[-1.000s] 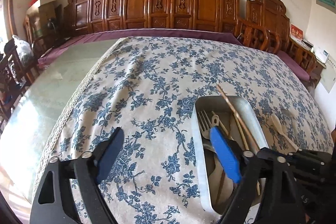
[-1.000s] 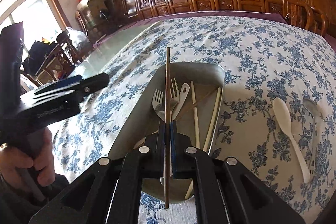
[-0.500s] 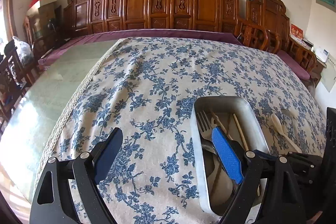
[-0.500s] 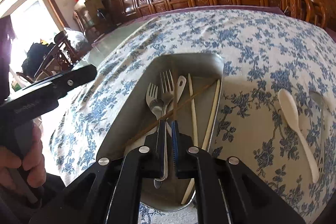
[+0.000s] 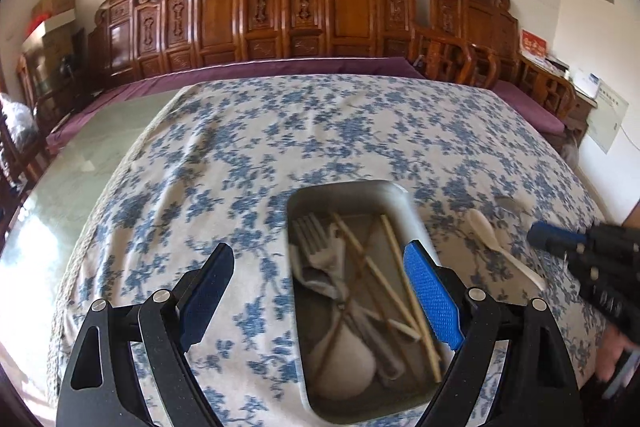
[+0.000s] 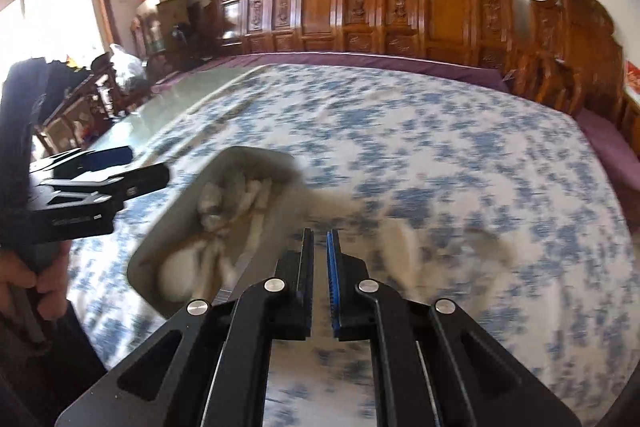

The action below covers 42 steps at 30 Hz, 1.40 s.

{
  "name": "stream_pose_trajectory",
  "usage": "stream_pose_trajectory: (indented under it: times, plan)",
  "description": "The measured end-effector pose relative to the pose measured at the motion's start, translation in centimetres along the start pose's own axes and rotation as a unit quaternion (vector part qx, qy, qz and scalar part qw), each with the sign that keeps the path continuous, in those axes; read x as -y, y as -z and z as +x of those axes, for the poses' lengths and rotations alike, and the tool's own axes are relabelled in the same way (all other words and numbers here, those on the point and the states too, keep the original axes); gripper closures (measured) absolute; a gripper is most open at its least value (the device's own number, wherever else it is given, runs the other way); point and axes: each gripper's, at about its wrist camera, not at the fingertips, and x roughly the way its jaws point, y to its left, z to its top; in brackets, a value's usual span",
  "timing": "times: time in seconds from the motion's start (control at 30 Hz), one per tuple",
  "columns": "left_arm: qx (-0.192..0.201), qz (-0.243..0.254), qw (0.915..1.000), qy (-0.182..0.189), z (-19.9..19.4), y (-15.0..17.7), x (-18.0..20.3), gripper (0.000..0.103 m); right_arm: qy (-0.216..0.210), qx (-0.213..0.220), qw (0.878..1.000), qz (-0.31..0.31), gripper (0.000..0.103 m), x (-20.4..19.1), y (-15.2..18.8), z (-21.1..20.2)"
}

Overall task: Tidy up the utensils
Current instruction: 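Lower the chopstick into the grey tray and open the right tool, then withdraw the right tool from the tray and grasp the metal spoon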

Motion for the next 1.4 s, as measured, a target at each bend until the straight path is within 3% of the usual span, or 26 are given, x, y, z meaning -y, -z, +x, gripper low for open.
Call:
stream_pose_trajectory:
  times: [0.17,0.27,0.43,0.53,0.7,1.07,1.17,1.2,1.4]
  plan:
    - [-0.010,0.003,0.9997,0.020,0.6,0.4,2.3,0.020,0.046,-0.005,0.999,0.005,0.092,4.1,0.7,-0.2]
    - [-0.013,0.014,0.9994,0.030,0.6,0.7,3.6,0.020,0.076,-0.010,0.997,0.015,0.082,7.0,1.5,0.4]
    - [-0.015,0.025,0.9988,0.039,0.7,1.2,5.6,0.020,0.100,-0.024,0.993,0.055,0.082,11.1,3.2,2.1]
    - [-0.014,0.036,0.9984,0.040,0.6,1.4,6.7,0.020,0.095,-0.027,0.991,0.089,0.082,12.6,3.7,2.7]
    - [-0.017,0.046,0.9977,0.047,0.6,1.9,8.0,0.020,0.090,-0.033,0.991,0.089,0.075,12.6,3.9,3.7]
    - [-0.020,0.035,0.9977,0.055,0.4,1.8,8.5,0.020,0.088,-0.080,0.990,0.076,0.075,12.0,4.5,6.3]
    - [-0.020,0.036,0.9976,0.055,0.2,1.7,8.9,0.020,0.099,-0.089,0.990,0.054,0.080,11.6,4.5,6.5]
    - [-0.021,0.040,0.9975,0.055,0.1,1.7,9.2,0.020,0.106,-0.093,0.989,0.048,0.094,11.7,4.5,6.5]
    - [-0.022,0.078,0.9959,0.040,-0.3,1.9,11.4,0.020,0.100,-0.099,0.988,0.062,0.096,13.5,4.8,5.7]
